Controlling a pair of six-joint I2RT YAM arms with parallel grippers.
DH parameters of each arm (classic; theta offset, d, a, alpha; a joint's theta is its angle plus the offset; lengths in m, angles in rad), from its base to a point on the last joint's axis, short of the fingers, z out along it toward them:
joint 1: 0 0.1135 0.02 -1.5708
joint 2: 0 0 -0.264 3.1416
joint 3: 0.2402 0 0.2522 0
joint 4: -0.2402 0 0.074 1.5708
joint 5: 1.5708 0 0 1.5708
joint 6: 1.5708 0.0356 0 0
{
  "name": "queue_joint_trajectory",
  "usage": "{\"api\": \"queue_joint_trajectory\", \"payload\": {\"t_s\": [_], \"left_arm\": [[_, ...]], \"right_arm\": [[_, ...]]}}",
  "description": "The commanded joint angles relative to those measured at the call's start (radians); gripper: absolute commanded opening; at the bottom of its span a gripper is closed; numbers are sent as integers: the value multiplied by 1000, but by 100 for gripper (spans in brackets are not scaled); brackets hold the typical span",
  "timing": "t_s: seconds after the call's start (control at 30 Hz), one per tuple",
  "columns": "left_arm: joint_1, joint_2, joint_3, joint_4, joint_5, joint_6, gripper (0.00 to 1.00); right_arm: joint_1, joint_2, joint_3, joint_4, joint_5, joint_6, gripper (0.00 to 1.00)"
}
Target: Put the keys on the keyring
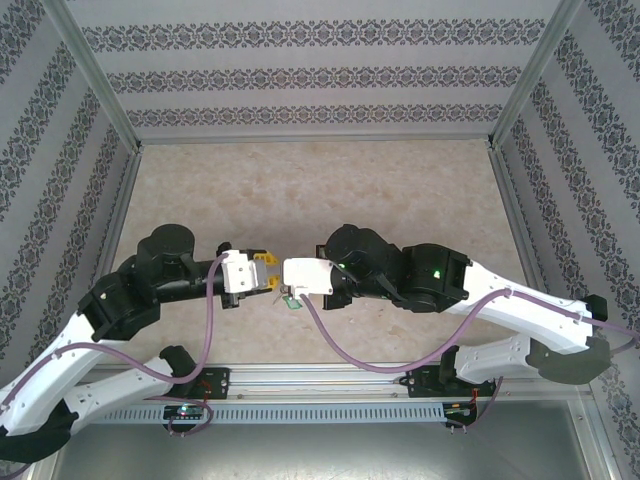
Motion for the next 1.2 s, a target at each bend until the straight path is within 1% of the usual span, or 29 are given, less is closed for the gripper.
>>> {"api": "queue_joint_trajectory", "payload": {"t_s": [0.0, 0.33, 0.63, 0.67, 0.73, 0.83, 0.87, 1.0, 1.1, 1.17], "left_arm": [[-4, 18, 17, -13, 22, 35, 25], [-4, 47, 15, 9, 50, 28, 24], [-4, 68, 15, 11, 81, 29, 18], [-4, 70, 12, 13, 82, 29, 16], [-4, 70, 12, 13, 88, 31, 7], [-4, 63, 4, 25, 120, 21, 1], [-4, 61, -2, 33, 129, 17, 0], [-5, 40, -34, 86, 148, -23, 0], [-3, 0, -78, 187, 144, -90, 0], [-4, -23, -104, 253, 148, -140, 0]], "right_arm": [[17, 7, 43, -13, -15, -10, 0], [17, 12, 45, -13, -44, -17, 0], [19, 2, 39, 5, -53, -18, 0], [19, 0, 36, 8, -56, -18, 0], [19, -4, 34, 14, -56, -18, 0], [20, -4, 33, 16, -55, -18, 0], [19, -5, 31, 18, -54, -18, 0], [16, -23, 18, 39, -54, -14, 0], [16, -33, 2, 53, -39, -8, 0], [16, -41, -16, 72, -35, 5, 8]]}}
